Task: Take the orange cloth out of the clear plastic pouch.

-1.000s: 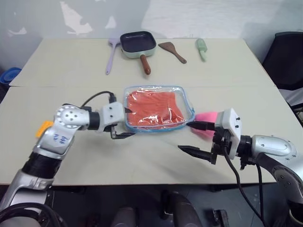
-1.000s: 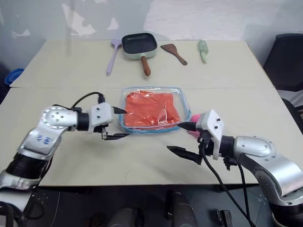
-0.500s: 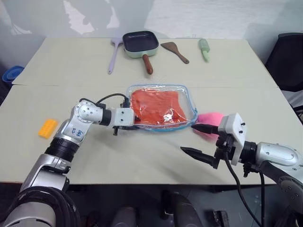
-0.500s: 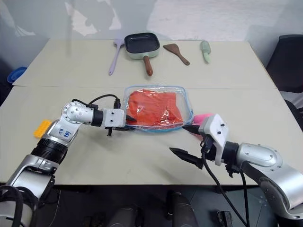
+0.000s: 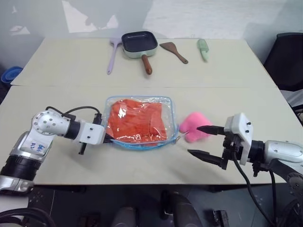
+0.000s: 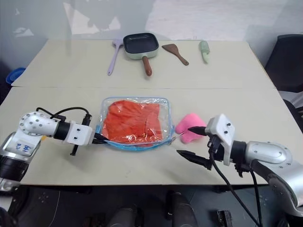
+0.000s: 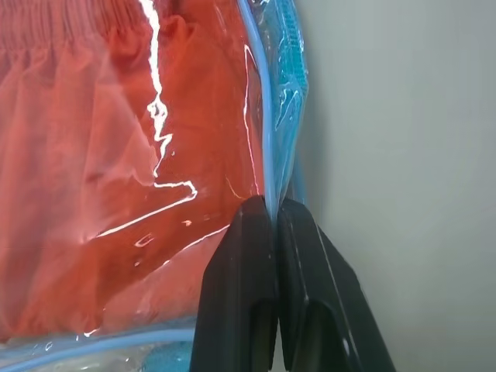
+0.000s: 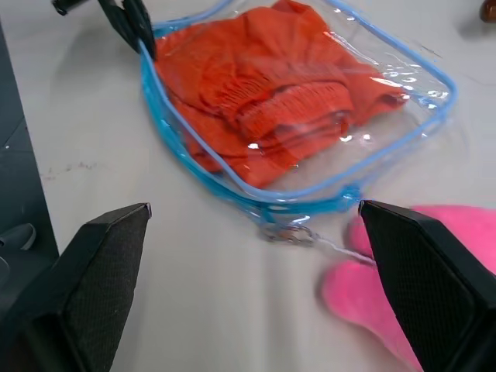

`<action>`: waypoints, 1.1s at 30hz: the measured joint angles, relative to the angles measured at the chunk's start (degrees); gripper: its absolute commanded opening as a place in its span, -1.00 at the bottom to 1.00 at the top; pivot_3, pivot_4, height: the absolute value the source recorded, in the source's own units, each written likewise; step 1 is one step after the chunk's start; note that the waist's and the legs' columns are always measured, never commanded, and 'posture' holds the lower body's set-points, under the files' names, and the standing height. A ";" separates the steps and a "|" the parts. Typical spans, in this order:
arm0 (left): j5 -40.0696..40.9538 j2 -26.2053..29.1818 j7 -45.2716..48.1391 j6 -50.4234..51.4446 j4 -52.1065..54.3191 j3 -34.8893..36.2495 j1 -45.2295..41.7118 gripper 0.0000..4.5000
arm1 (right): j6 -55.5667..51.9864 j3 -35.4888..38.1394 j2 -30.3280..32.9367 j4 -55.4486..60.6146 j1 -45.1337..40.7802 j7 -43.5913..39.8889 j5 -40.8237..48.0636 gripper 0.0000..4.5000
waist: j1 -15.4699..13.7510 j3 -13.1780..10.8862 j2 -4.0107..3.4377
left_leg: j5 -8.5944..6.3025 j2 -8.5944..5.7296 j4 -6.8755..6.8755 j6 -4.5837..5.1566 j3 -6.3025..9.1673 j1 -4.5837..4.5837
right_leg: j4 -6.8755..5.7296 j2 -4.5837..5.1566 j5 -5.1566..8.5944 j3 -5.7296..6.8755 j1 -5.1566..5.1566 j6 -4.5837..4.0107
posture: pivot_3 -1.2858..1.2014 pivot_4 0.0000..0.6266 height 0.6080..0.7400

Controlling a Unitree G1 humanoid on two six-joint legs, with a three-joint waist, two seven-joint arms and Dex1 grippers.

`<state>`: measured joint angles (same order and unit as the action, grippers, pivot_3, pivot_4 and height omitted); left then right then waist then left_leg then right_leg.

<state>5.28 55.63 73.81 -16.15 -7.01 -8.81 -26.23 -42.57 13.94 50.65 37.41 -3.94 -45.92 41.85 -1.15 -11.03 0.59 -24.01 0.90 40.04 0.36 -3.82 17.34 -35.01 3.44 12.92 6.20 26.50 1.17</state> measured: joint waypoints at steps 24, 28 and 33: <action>25.39 2.56 -3.89 36.32 17.94 14.60 14.21 -0.05 | -10.08 10.78 -24.28 -6.62 4.23 29.96 9.74 1.00 | 0.87 -0.01 -0.03 | -0.01 0.05 -0.01 -0.02 0.00 -0.02 | -0.08 0.03 0.01 -0.07 0.01 -0.01 | 0.03 -0.52 1.00; 37.41 6.08 -2.29 48.93 24.93 20.92 15.79 -0.05 | -11.55 11.14 -28.47 -10.11 1.94 34.36 14.05 1.00 | 1.17 -0.03 -0.07 | 0.00 0.01 0.00 -0.05 0.03 -0.04 | -0.05 0.03 0.02 -0.08 -0.01 -0.02 | 0.03 -0.52 1.00; 42.48 5.15 -5.33 55.18 26.62 22.21 10.96 -0.03 | -11.34 8.96 -30.80 -15.02 -1.78 35.47 15.46 0.59 | 1.19 -0.06 -0.13 | 0.01 -0.05 -0.01 -0.06 -0.01 -0.06 | -0.08 0.01 0.02 -0.12 -0.01 -0.02 | 0.03 -0.52 1.00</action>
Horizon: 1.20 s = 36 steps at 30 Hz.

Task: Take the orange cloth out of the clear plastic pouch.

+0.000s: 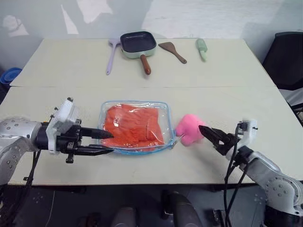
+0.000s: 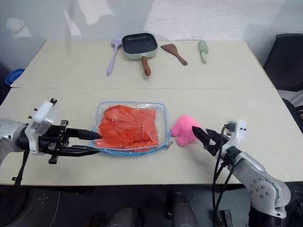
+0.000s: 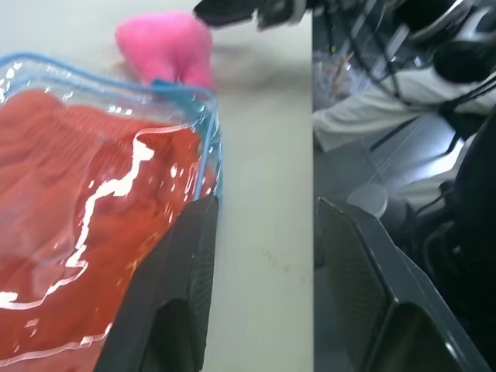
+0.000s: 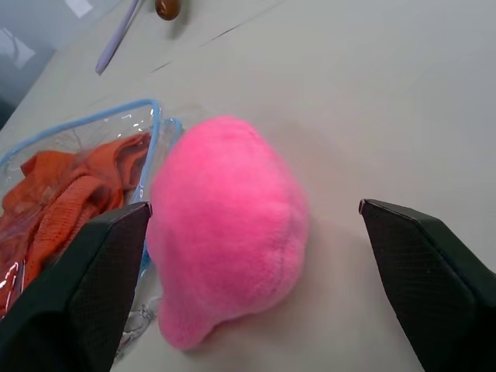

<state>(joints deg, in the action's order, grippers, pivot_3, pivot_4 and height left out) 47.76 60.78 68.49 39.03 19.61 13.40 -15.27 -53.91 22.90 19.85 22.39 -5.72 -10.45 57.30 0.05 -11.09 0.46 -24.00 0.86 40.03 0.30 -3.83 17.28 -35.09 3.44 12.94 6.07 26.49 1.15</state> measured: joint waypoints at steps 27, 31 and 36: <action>-9.35 -8.62 -2.31 -2.10 -2.32 -12.33 -9.78 -0.03 | 28.74 -20.35 27.34 14.58 -1.42 -35.85 -27.63 -0.99 | -0.16 -0.01 0.01 | 0.04 -0.01 0.02 -0.14 -0.05 -0.01 | 0.11 -0.09 0.02 -0.02 0.01 0.02 | 0.03 -0.52 1.00; -10.42 -9.06 -2.11 -2.64 -2.33 -13.02 -9.79 -0.03 | 33.63 -21.81 27.44 13.53 -2.16 -39.74 -30.98 -0.99 | -0.19 -0.01 0.01 | 0.04 -0.02 0.03 -0.14 -0.04 -0.01 | 0.11 -0.07 0.01 -0.02 0.00 0.02 | 0.03 -0.52 1.00; -12.28 -9.06 -1.09 -4.10 -2.49 -14.09 -9.85 -0.03 | 37.15 -19.88 29.63 13.16 -1.79 -42.52 -33.40 -0.99 | -0.31 -0.01 0.01 | 0.05 -0.02 0.02 -0.14 -0.02 0.00 | 0.11 -0.05 0.02 0.00 0.00 0.02 | 0.03 -0.52 1.00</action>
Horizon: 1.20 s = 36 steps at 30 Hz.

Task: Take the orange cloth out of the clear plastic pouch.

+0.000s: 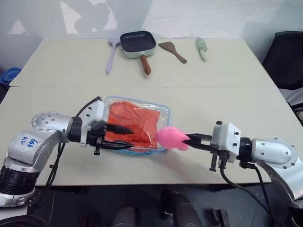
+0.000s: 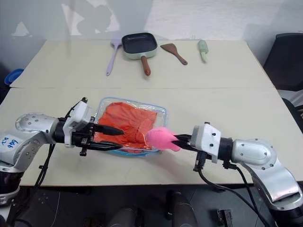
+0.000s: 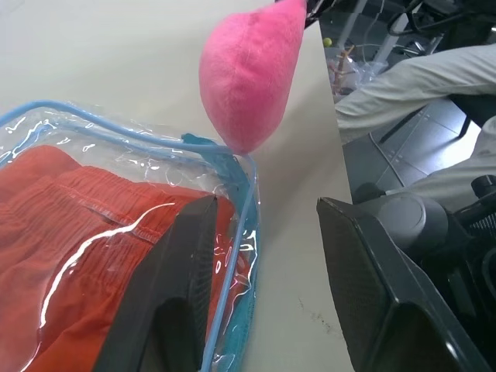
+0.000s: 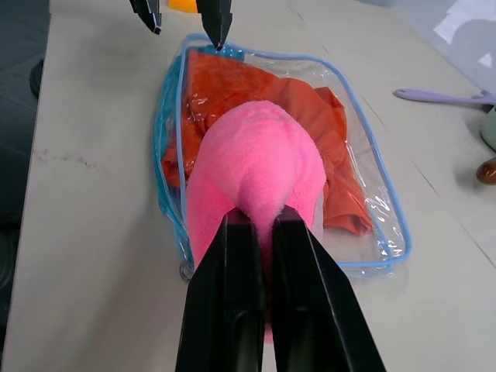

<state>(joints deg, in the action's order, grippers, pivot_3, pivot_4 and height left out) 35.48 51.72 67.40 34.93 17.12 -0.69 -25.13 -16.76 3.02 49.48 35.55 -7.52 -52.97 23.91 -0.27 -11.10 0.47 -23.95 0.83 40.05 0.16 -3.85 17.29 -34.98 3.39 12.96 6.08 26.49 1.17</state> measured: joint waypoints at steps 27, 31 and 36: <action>-12.50 -15.08 1.03 -7.58 -6.48 -16.24 -6.53 -0.03 | 9.26 -8.02 -1.16 0.26 -1.25 -3.39 -9.26 -0.99 | -1.06 0.00 0.03 | 0.04 -0.02 0.10 0.00 -0.02 -0.04 | -0.03 0.00 -0.01 -0.02 -0.04 -0.01 | 0.03 -0.52 1.00; -12.50 -14.77 1.69 -7.47 -6.30 -16.23 -5.94 -0.22 | 9.39 -8.93 -1.77 0.27 -1.18 -3.36 -9.93 -1.00 | -1.14 0.00 0.03 | 0.03 -0.03 0.11 0.01 0.00 -0.04 | -0.03 0.02 -0.01 -0.01 -0.05 -0.01 | 0.03 -0.52 1.00; -12.08 -14.51 3.31 -7.00 -6.11 -16.03 -5.91 -0.86 | 8.77 -9.41 -2.92 0.92 -0.32 -2.52 -10.16 -1.00 | -1.12 0.00 0.03 | 0.03 -0.04 0.11 0.02 0.01 -0.03 | -0.04 0.03 -0.01 0.00 -0.05 -0.01 | 0.03 -0.52 1.00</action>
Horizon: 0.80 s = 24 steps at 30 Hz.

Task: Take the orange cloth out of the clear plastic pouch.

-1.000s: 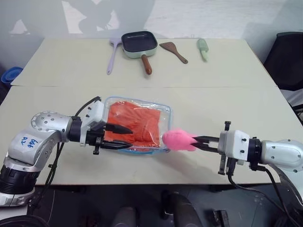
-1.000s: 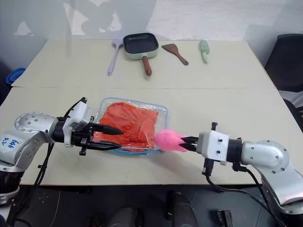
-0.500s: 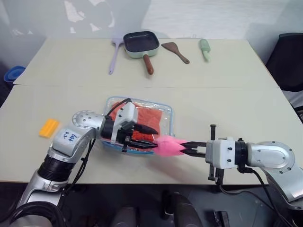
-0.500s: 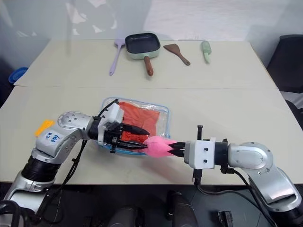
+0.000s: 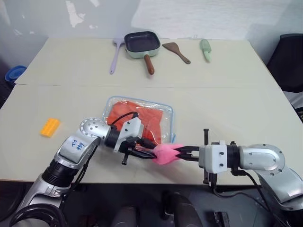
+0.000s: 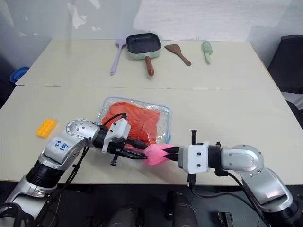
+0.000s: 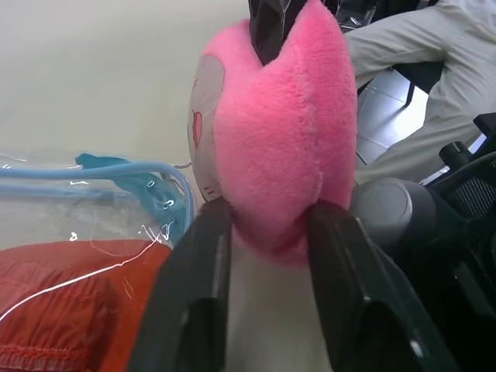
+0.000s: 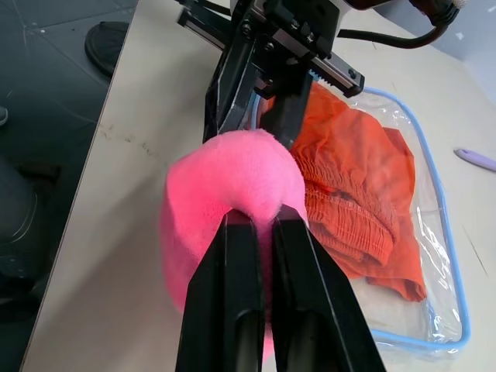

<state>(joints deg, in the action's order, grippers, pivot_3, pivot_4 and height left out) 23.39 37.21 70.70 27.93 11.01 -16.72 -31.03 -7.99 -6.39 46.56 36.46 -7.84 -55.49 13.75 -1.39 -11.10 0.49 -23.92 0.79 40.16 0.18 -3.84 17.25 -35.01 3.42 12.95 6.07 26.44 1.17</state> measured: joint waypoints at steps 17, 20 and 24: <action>-4.41 7.05 6.40 -7.26 2.19 -0.31 2.93 -1.00 | -4.67 6.56 4.39 6.78 14.18 0.18 0.65 0.12 | -0.16 0.00 0.00 | -0.06 -0.02 -0.01 0.12 0.03 0.01 | 0.09 0.00 0.01 0.00 -0.13 -0.01 | 0.03 -0.52 1.00; -5.85 7.05 6.45 -9.84 1.91 -0.31 3.83 -1.00 | 1.28 9.54 6.97 1.32 13.12 -2.03 -1.67 0.12 | 0.04 0.01 0.03 | -0.11 0.02 -0.05 0.19 0.01 -0.06 | 0.18 -0.05 0.02 0.00 -0.39 0.00 | 0.03 -0.52 1.00; -6.00 6.77 6.44 -10.46 2.13 -0.13 4.46 -1.00 | 10.17 6.44 6.50 -7.48 4.03 -2.38 -7.52 0.12 | 0.44 0.01 0.03 | -0.11 0.06 -0.08 0.18 -0.02 -0.12 | 0.15 -0.14 0.04 -0.04 -0.40 -0.04 | 0.03 -0.52 1.00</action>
<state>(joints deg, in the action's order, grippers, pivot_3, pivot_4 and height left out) 17.39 43.97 77.15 17.47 13.13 -16.85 -26.57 2.18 0.05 53.06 28.99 -3.80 -57.87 6.23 -0.95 -11.10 0.52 -24.03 0.86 40.08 0.35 -3.86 17.13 -34.86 3.28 12.99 6.04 26.04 1.12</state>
